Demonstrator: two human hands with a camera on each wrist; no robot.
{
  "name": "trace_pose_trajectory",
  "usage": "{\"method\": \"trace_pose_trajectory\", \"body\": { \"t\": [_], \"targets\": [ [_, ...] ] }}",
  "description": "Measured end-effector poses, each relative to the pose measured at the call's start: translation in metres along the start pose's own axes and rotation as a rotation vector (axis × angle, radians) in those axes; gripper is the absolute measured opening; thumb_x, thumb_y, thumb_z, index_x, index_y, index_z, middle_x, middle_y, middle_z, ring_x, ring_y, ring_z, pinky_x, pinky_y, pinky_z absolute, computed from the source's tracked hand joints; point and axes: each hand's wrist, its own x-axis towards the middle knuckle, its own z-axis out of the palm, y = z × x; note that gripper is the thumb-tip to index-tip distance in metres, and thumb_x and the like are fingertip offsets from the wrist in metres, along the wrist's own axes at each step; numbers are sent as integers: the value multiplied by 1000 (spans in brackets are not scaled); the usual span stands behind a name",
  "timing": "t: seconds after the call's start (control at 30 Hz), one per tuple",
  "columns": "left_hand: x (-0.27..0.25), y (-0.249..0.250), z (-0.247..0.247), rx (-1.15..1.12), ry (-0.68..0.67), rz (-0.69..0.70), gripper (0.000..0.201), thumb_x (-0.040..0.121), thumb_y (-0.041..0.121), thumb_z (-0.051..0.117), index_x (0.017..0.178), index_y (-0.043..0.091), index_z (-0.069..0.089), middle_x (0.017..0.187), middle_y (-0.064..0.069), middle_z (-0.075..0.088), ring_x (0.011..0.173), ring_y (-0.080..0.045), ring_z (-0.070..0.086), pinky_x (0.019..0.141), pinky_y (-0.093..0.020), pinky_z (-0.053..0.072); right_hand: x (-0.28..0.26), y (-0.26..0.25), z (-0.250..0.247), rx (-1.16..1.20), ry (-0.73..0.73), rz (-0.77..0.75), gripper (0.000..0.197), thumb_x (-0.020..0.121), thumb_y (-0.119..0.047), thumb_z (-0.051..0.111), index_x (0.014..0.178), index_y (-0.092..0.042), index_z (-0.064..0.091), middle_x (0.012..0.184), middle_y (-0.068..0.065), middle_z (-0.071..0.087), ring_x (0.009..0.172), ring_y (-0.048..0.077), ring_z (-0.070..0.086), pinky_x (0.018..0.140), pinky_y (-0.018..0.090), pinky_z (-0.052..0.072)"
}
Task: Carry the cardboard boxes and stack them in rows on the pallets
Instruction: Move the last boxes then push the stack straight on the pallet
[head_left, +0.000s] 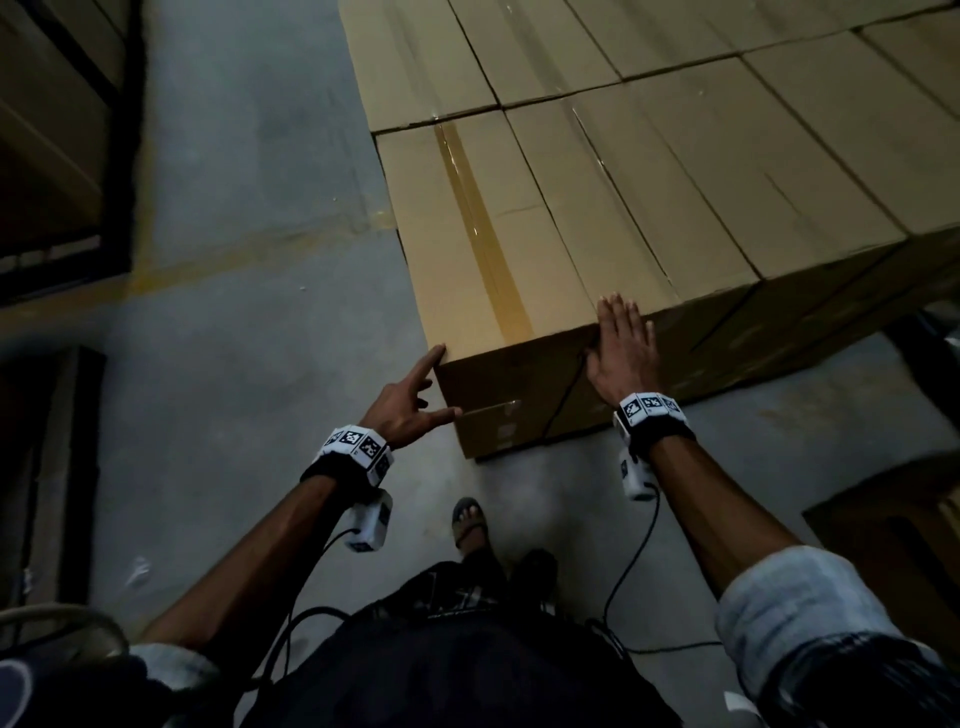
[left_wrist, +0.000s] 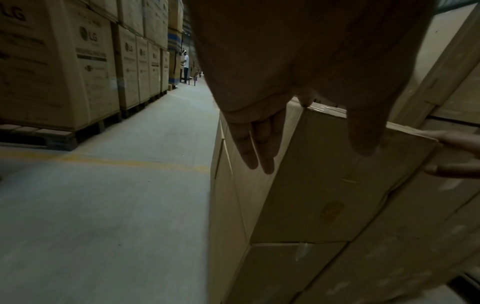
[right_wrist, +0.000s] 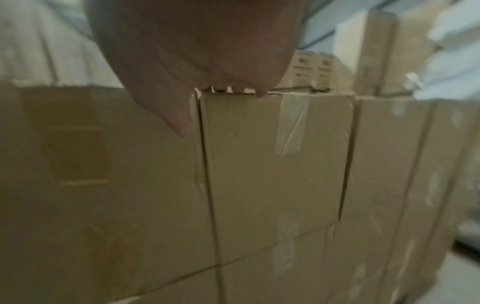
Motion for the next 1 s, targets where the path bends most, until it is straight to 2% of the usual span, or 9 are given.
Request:
{"method": "trace_pose_trajectory", "body": {
  "t": [0.13,0.23,0.33,0.4,0.47,0.53,0.73,0.9,1.0],
  "targets": [
    [-5,-8,-4,15,11,-6,98,86,51,77,159,51,12,155,-18,45,130,-31,59,102,-43,51,-22,-17,2,192,71,40,73,101,-34,58,162,-19,23,172,6,12,158,22,7,128,49,4],
    [-7,-17,-11,-19,43,-19,95,85,52,78,157,53,16,152,-16,50,125,-31,63,102,-48,54,-42,-44,-5,341,171,24,64,99,-32,62,157,-21,37,167,5,28,155,22,22,127,49,8],
    [-4,-30,-23,-68,60,-38,94,86,50,78,157,52,17,149,-14,53,120,-30,65,99,-46,56,-61,-82,-12,453,262,-79,56,97,-26,66,149,-23,47,156,4,47,144,23,42,121,54,31],
    [1,-41,-33,-110,63,-54,95,86,49,79,158,50,16,147,-14,55,117,-29,67,97,-45,56,-74,-108,-14,524,312,-182,48,96,-22,67,143,-21,55,145,4,57,133,21,53,112,49,43],
    [6,-57,-45,-149,60,-62,96,85,49,80,158,49,18,145,-14,56,115,-29,69,97,-45,56,-85,-136,-12,546,337,-304,37,97,-20,65,135,-17,63,133,4,66,121,17,61,104,37,50],
    [11,-75,-58,-173,64,-59,95,84,49,80,158,48,20,143,-13,58,112,-29,70,97,-44,56,-92,-162,-4,533,301,-401,30,99,-24,62,127,-16,69,121,2,71,109,14,66,95,32,56],
    [29,-166,-133,-194,0,-14,90,82,55,79,155,51,27,133,-7,63,103,-21,71,94,-41,57,-81,-273,40,451,144,-418,23,96,-30,62,109,-18,77,102,-4,77,89,10,72,79,29,59],
    [40,-254,-224,-159,-40,-19,75,84,53,78,149,38,45,125,-8,67,99,-17,71,92,-32,54,-52,-381,74,523,122,-300,21,95,-32,63,105,-21,77,95,-8,77,81,6,70,74,30,57],
    [49,-293,-272,-104,-56,-30,64,83,53,79,140,36,55,118,-4,70,105,-17,69,91,-28,51,-31,-439,85,552,120,-249,16,94,-32,66,103,-24,77,91,-11,75,77,3,69,71,31,57]
  ]
}}
